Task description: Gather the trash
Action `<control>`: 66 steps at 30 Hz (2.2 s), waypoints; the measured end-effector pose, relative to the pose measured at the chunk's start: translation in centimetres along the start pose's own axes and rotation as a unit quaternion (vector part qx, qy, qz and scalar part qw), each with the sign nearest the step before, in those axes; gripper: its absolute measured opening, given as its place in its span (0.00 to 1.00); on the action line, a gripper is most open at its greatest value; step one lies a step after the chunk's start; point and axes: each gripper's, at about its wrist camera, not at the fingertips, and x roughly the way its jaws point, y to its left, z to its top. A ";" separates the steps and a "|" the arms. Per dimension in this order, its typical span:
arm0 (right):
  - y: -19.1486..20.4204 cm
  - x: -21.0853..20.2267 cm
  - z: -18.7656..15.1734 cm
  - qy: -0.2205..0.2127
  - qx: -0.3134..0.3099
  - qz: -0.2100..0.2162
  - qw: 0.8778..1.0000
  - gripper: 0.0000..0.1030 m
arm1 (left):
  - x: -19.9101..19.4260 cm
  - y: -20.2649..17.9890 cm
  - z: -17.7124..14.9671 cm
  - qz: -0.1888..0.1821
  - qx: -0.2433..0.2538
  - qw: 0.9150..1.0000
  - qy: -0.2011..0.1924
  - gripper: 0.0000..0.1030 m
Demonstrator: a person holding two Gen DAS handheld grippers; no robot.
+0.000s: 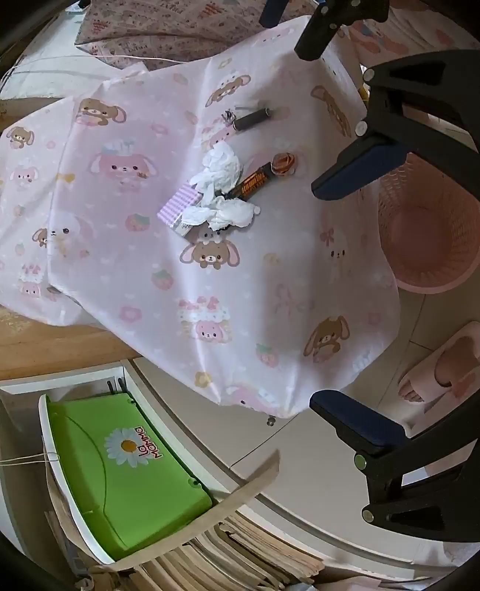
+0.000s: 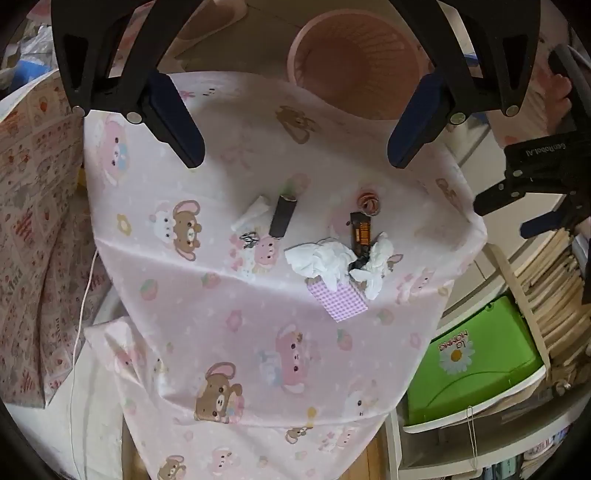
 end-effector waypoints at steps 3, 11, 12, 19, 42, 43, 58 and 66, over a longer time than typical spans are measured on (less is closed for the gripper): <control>-0.1 0.2 0.1 0.004 0.006 0.005 1.000 0.98 | 0.3 0.1 0.0 -0.007 -0.005 1.000 0.007 0.99; -0.3 0.9 -0.4 0.013 0.006 0.002 1.000 0.98 | 0.6 0.3 -0.2 -0.014 -0.009 1.000 0.020 0.99; -0.3 1.0 -0.3 0.015 0.007 0.002 1.000 0.98 | 0.6 0.3 -0.2 -0.013 -0.009 1.000 0.020 0.99; -0.5 1.1 -0.3 0.012 0.011 -0.002 1.000 0.97 | 0.5 0.2 -0.2 -0.007 0.000 1.000 0.014 0.99; -0.4 1.6 -0.5 0.024 0.012 0.003 1.000 0.98 | 0.5 -0.4 -0.4 -0.007 0.006 1.000 0.018 0.99; -0.4 1.6 -0.5 0.024 0.013 0.003 1.000 0.98 | 0.5 -0.4 -0.4 -0.007 0.006 1.000 0.018 0.99; -0.6 1.7 -0.5 0.026 0.014 0.005 1.000 0.98 | 0.5 -0.5 -0.7 -0.007 0.008 1.000 0.019 0.99; -0.6 1.7 -0.5 0.028 0.015 0.005 0.999 0.98 | 0.5 -0.5 -0.6 -0.007 0.008 1.000 0.019 0.99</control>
